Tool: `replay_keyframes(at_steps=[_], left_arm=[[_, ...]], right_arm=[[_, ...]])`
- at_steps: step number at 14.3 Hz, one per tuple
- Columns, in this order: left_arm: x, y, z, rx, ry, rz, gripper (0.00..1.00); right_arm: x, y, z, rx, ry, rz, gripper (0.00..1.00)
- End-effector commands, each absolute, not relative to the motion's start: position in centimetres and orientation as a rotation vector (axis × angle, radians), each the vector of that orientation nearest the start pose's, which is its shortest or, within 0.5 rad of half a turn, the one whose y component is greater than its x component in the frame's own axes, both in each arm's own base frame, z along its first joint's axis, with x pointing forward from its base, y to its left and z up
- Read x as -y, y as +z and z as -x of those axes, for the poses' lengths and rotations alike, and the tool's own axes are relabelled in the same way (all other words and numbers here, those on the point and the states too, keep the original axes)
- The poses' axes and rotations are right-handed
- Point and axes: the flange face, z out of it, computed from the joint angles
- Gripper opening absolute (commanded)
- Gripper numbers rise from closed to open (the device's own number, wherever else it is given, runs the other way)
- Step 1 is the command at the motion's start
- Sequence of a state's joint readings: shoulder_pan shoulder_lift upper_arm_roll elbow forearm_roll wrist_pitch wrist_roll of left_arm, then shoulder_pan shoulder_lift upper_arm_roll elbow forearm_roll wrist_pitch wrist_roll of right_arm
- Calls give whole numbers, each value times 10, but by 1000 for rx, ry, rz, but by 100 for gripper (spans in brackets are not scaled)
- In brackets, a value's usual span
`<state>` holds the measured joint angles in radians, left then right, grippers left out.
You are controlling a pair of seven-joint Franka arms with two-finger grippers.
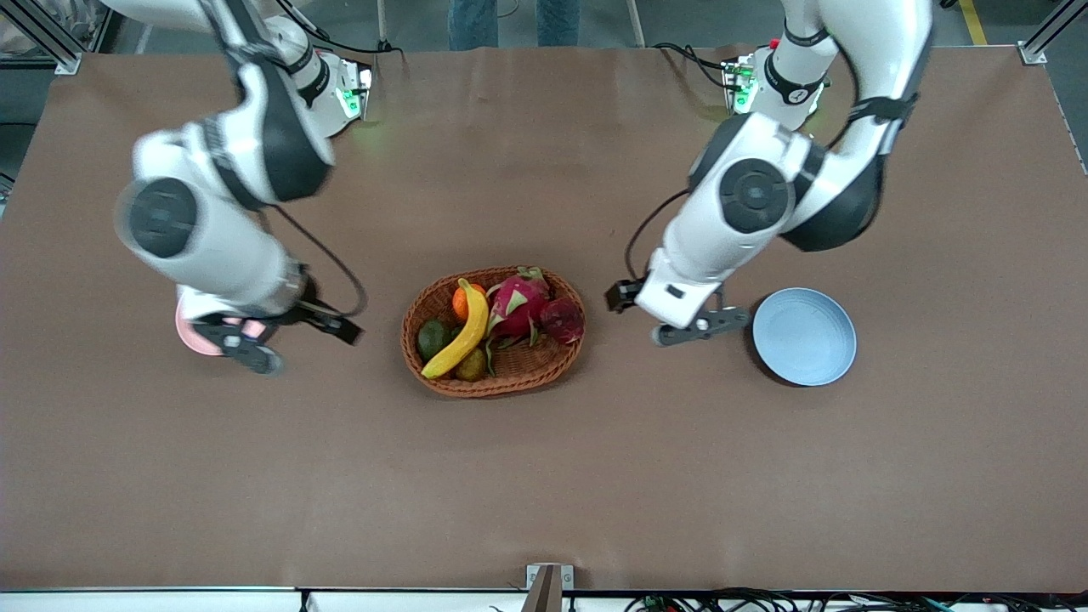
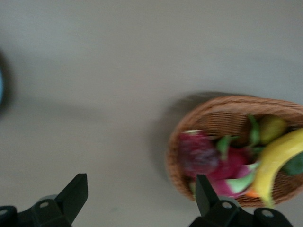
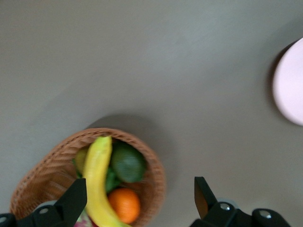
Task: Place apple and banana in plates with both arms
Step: 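Reach both grippers into the basket toward the banana and dragon fruit, then grasp the banana with the right gripper while the left gripper grasps the dragon fruit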
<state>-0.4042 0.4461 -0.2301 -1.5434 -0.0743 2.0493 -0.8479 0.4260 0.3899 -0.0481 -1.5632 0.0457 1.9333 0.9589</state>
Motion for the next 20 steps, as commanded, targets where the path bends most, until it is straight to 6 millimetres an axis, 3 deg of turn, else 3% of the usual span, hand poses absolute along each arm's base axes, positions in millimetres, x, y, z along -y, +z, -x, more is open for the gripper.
replay_keyframes(at_steps=[1, 3, 7, 10, 12, 17, 18, 20], left_arm=[[434, 386, -565, 562, 42, 3339, 100], [454, 369, -560, 618, 3, 3369, 100], [463, 333, -554, 728, 71, 3320, 100], [463, 315, -551, 754, 109, 3292, 100], [463, 302, -550, 760, 134, 3277, 100], [472, 275, -546, 750, 134, 3280, 100], [473, 270, -546, 749, 137, 3280, 100], [474, 267, -545, 771, 141, 3272, 100]], right_arm=[[-300, 365, -625, -1113, 1, 2906, 100], [-314, 330, -628, -1221, -10, 2863, 100], [-334, 282, -635, -1260, 22, 2883, 99], [-347, 258, -629, -1242, 46, 2911, 90], [-354, 252, -624, -1237, 64, 2914, 82], [-346, 258, -629, -1237, 79, 2903, 12], [-341, 264, -635, -1253, 76, 2886, 2], [-325, 282, -648, -1260, 134, 2858, 1]])
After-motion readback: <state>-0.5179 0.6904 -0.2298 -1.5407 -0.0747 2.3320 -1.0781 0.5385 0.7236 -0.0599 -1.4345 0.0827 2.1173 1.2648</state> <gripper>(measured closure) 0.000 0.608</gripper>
